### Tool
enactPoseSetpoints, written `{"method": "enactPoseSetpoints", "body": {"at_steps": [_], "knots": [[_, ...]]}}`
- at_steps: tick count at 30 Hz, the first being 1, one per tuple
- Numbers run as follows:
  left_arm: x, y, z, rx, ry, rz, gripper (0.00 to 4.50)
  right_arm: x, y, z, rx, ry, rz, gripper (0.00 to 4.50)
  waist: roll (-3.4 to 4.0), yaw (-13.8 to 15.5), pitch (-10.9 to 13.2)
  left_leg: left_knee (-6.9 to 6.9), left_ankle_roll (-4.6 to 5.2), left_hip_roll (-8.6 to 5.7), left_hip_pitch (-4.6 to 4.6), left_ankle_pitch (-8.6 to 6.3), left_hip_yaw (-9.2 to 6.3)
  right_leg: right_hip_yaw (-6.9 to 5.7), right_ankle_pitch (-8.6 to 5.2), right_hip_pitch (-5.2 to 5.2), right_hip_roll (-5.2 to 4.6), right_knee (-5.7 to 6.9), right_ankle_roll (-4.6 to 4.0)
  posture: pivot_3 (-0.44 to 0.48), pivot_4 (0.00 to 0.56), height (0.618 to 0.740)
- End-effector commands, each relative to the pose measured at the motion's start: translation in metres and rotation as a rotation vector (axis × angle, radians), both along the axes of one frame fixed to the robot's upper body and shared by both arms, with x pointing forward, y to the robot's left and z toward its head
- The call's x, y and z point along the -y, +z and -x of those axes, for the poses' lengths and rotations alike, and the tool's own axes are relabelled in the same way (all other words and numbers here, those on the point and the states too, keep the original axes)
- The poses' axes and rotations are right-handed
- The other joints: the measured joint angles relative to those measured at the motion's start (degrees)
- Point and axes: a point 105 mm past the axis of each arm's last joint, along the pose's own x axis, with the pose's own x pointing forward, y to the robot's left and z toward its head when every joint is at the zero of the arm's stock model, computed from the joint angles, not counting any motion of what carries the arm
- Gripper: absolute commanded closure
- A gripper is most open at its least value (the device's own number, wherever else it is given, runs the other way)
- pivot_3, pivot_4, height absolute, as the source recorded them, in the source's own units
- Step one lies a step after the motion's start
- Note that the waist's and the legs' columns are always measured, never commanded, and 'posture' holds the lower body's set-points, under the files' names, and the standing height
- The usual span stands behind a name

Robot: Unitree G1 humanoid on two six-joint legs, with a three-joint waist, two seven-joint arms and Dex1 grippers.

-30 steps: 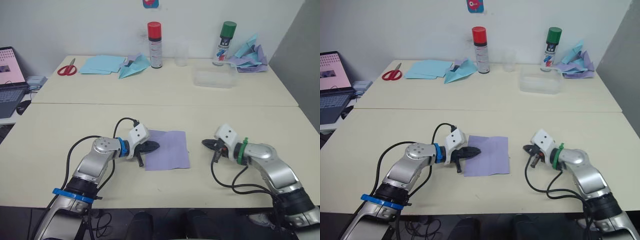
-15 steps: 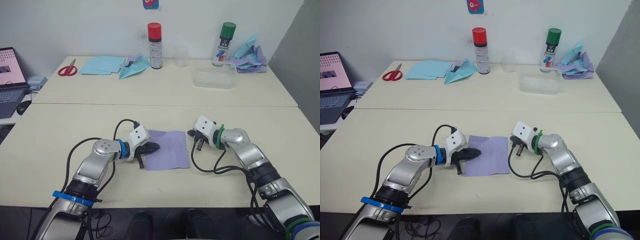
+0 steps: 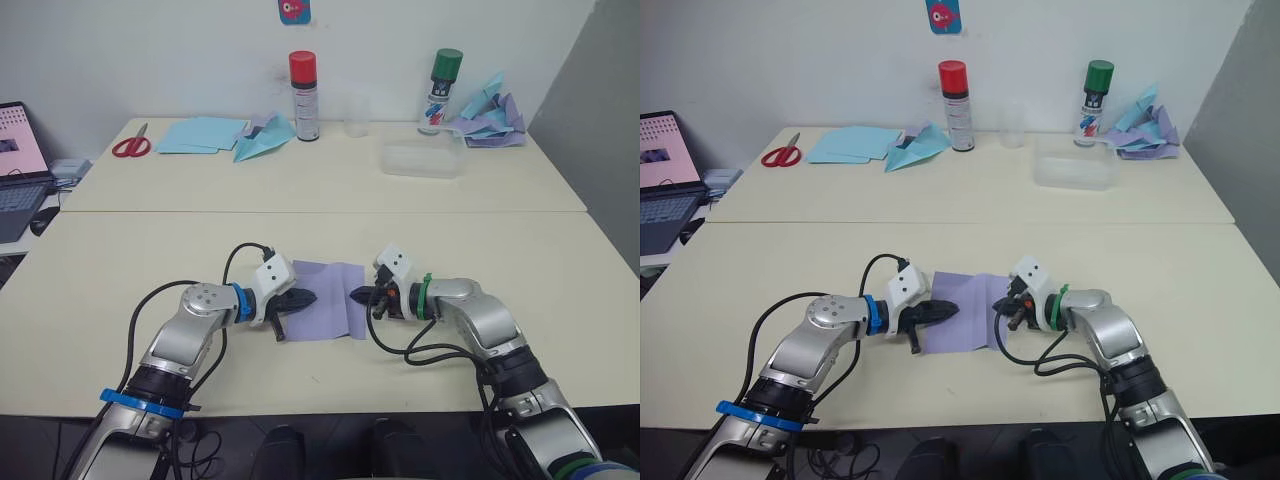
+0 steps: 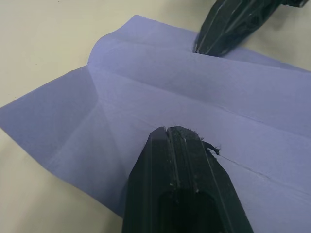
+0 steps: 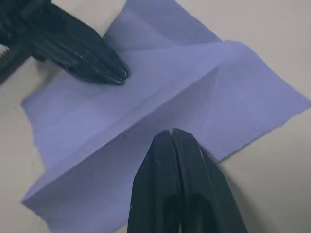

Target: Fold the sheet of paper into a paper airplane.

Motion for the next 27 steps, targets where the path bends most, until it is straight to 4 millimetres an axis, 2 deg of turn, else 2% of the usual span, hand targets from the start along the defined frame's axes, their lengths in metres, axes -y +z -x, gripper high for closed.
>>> {"method": "enactPoseSetpoints", "body": {"at_steps": [1, 3, 6, 11, 16, 21, 27], "knots": [[-0.002, -0.014, 0.006, -0.049, -0.003, -0.036, 4.5, 0.007, 0.031, 0.004, 0.104, 0.036, -0.051, 4.47, 0.0, 0.0, 0.0, 0.0, 0.0, -0.01, 0.0, 0.0, 0.01, 0.0, 0.0, 0.0, 0.0, -0.01, 0.0, 0.0, 0.15, 0.74], [-0.002, -0.014, 0.006, -0.048, -0.003, -0.037, 4.5, 0.018, 0.04, 0.01, 0.137, 0.055, -0.047, 4.47, 0.0, 0.0, 0.0, 0.0, 0.0, -0.02, -0.02, 0.0, 0.03, 0.0, -0.01, 0.0, -0.01, -0.04, 0.0, 0.0, 0.15, 0.74], [-0.004, -0.014, 0.006, -0.049, -0.004, -0.04, 4.5, 0.032, 0.044, 0.025, 0.105, 0.064, -0.052, 3.84, -0.01, 0.0, 0.0, -0.01, 0.0, -0.03, -0.06, -0.01, 0.02, 0.0, -0.01, 0.01, -0.02, -0.14, 0.01, 0.0, 0.15, 0.74], [-0.005, -0.014, 0.007, -0.053, -0.011, -0.043, 4.5, 0.047, 0.031, 0.045, -0.056, -0.002, -0.077, 2.01, -0.01, 0.0, 0.0, -0.06, 0.0, 0.0, 0.0, 0.0, -0.06, 0.01, -0.01, 0.05, -0.01, -0.12, 0.0, 0.0, 0.15, 0.74], [-0.006, -0.014, 0.007, -0.054, -0.017, -0.048, 4.5, 0.05, 0.026, 0.064, -0.285, -0.07, -0.147, 0.21, -0.01, 0.0, 0.0, -0.06, 0.0, 0.0, 0.0, 0.0, -0.02, 0.04, -0.02, 0.05, -0.02, -0.12, -0.01, 0.0, 0.15, 0.74], [-0.007, -0.015, 0.006, -0.054, -0.016, -0.051, 4.5, 0.046, 0.024, 0.075, -0.479, -0.118, -0.19, 0.1, 0.0, 0.0, 0.0, -0.09, 0.0, 0.02, -0.01, -0.01, -0.07, 0.02, -0.04, 0.05, -0.02, -0.13, -0.04, 0.0, 0.15, 0.74], [-0.009, -0.014, 0.005, -0.051, -0.006, -0.047, 4.5, 0.035, 0.014, 0.069, -0.562, -0.168, -0.228, 0.1, 0.0, 0.0, 0.0, -0.14, 0.0, 0.01, -0.02, -0.01, -0.05, 0.02, -0.04, 0.04, -0.02, -0.23, -0.05, 0.0, 0.15, 0.74]]}}
